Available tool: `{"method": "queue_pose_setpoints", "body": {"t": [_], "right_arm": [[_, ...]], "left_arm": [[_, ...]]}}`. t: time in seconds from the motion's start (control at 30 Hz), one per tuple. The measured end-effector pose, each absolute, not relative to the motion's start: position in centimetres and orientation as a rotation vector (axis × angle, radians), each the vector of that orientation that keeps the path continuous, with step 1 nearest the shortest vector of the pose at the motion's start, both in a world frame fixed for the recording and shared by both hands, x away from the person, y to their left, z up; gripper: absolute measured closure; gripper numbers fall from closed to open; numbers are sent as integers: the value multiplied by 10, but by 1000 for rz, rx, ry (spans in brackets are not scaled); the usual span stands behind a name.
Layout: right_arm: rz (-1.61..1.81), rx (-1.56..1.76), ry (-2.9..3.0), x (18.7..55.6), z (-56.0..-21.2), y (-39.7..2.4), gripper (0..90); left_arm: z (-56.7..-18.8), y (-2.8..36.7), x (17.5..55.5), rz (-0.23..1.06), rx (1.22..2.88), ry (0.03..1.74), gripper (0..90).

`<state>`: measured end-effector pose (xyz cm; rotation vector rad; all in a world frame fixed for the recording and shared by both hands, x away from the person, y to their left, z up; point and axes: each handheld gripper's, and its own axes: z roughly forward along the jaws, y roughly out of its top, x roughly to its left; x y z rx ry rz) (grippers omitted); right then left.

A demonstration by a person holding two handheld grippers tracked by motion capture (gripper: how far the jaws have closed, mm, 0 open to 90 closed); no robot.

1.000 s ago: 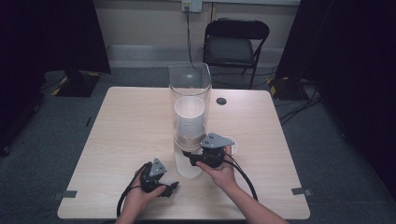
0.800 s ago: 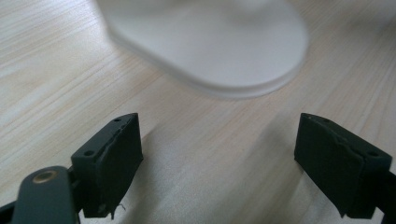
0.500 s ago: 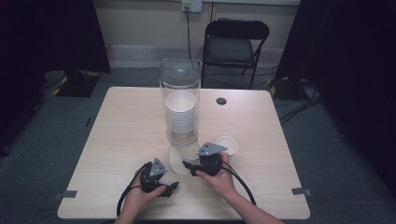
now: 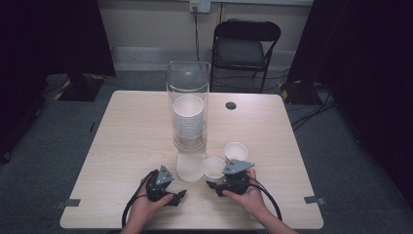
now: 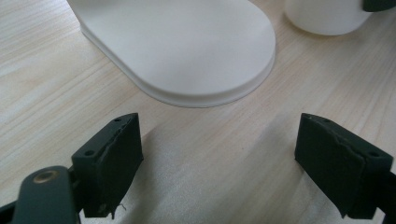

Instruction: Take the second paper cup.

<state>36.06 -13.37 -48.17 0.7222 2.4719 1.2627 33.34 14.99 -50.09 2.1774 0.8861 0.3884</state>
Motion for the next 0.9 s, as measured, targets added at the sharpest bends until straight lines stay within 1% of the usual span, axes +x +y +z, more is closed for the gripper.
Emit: {"method": "queue_pose_setpoints", "body": {"t": [0.1,0.27,0.37,0.5,0.9], "right_arm": [[1261,762,2461,361,-487,-147,304],[1259,783,2451,363,-489,-151,282],[1256,803,2445,364,-490,-152,203],[1246,800,2476,361,-487,-153,151],[1236,799,2490,357,-479,-180,158]], "left_arm": [[-501,150,333,388,2177,886,145],[-501,150,333,389,2169,891,144],[-501,150,333,389,2169,891,145],[-501,150,333,389,2177,886,144],[-501,150,333,388,2176,887,144]]}}
